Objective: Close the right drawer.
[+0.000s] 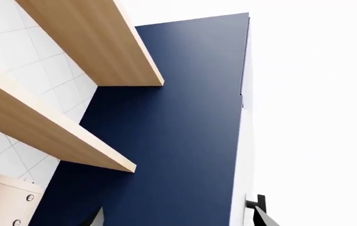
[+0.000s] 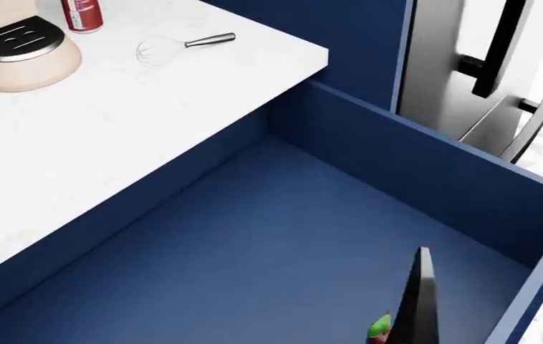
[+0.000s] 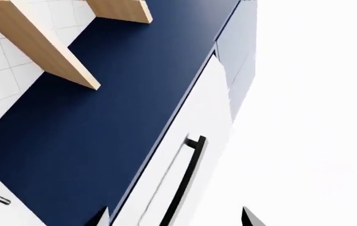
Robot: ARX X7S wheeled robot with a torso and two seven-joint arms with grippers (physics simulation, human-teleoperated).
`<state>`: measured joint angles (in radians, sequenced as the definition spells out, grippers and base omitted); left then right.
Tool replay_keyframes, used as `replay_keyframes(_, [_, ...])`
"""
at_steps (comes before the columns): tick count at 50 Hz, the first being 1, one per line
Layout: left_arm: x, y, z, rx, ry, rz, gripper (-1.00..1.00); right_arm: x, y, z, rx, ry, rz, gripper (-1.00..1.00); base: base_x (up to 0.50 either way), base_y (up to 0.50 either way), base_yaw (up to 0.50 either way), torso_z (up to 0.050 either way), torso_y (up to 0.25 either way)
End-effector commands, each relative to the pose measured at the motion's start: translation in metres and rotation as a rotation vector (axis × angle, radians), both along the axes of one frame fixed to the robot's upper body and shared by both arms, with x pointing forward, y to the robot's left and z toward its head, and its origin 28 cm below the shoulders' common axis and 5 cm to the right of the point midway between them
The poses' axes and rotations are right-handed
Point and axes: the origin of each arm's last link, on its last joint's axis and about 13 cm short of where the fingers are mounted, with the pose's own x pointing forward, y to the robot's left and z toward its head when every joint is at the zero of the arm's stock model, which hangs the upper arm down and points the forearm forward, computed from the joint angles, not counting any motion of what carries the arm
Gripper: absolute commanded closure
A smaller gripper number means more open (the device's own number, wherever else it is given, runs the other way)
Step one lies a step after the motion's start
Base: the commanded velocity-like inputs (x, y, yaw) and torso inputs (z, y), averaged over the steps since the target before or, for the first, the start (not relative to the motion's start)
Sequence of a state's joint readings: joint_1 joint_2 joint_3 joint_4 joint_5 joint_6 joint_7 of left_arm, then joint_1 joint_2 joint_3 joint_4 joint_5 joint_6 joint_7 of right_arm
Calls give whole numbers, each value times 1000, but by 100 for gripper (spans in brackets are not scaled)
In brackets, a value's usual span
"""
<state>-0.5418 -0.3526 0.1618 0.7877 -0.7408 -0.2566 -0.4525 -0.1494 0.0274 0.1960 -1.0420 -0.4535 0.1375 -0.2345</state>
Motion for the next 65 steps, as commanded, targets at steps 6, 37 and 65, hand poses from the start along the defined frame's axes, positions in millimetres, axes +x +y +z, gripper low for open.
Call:
replay_keyframes(6, [-9, 1, -10, 7, 13, -7, -100, -94, -38, -21, -71, 260, -227, -100, 0, 0, 0, 0, 0])
replay_keyframes(37, [-14, 2, -15, 19, 22, 3, -100, -78, -47, -190, 528, 511, -332, -100, 0, 0, 0, 0, 0])
replay_keyframes(65, [-14, 3, -18, 13, 31, 0, -100, -34, -51, -237, 798, 519, -331, -100, 0, 0, 0, 0, 0])
